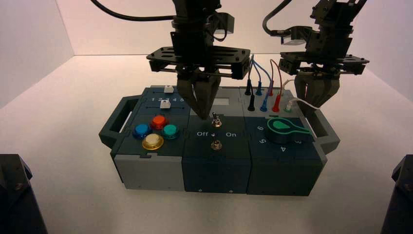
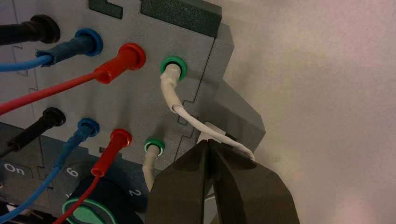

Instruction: Flip the top switch on with the left gripper.

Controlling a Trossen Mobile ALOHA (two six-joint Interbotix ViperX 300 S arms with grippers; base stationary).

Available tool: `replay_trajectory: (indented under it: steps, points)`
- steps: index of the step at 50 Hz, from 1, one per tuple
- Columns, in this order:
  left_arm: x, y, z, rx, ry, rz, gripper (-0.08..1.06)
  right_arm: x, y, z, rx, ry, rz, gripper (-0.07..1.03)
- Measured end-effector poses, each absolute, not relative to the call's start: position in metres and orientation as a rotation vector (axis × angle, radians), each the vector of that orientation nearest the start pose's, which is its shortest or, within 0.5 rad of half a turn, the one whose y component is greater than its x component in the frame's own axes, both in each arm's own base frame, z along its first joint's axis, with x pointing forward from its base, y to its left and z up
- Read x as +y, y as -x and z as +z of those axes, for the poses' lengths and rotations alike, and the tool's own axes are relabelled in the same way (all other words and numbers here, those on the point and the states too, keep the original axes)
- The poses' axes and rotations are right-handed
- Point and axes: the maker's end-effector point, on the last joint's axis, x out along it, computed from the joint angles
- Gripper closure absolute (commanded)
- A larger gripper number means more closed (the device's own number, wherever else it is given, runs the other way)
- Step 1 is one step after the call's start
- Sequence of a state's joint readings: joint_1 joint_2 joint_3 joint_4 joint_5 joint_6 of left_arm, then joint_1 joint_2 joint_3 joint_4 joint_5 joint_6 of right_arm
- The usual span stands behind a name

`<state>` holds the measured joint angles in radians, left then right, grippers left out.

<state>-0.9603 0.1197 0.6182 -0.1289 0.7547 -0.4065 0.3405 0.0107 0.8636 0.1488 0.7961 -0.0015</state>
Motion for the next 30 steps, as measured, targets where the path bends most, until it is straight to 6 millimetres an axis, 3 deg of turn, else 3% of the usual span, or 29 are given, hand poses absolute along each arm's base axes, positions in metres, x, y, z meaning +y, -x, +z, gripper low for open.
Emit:
replay_trajectory:
  steps: [30]
  points:
    - [-0.2846,-0.1785,0.0421,1.537,-0.256,-0.461,1.01,0.0973,-0.2190,0.0210,1.675,0.122,0.253,0.99]
